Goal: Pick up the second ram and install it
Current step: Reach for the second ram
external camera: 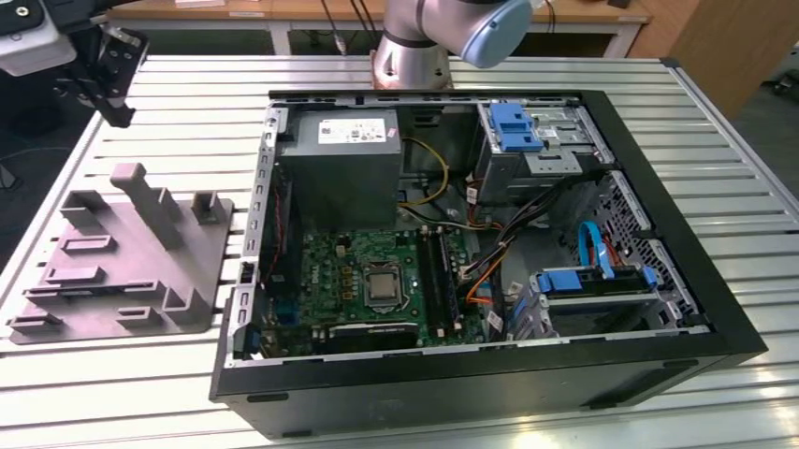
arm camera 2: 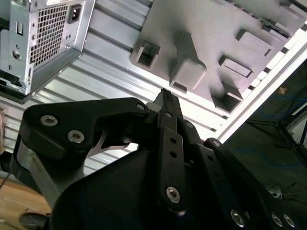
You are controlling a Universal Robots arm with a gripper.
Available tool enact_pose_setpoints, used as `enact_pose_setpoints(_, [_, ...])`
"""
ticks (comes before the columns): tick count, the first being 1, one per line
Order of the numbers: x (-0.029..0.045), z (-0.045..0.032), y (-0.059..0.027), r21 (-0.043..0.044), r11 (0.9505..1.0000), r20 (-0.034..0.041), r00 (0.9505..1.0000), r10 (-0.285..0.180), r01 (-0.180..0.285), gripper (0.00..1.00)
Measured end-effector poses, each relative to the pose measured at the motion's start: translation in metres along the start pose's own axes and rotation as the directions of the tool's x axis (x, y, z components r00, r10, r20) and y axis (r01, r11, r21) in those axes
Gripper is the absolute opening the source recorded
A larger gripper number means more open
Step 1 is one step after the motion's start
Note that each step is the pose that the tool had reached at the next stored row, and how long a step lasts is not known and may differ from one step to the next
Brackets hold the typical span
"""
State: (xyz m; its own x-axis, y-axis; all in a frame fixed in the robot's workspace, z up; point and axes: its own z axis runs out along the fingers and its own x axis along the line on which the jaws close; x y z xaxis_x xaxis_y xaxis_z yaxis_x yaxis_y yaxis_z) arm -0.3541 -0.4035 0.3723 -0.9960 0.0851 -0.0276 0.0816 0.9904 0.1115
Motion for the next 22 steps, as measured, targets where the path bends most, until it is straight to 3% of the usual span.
enact_pose_setpoints(8, [0.0176,0.0025,-0.0053,-0.0001,1.0000,0.0000,1.0000,0.000,0.000,0.11])
enact_pose_setpoints(22, [0.0296,0.0063,-0.0378,0.0000,1.0000,0.0000,1.0000,0.000,0.000,0.11])
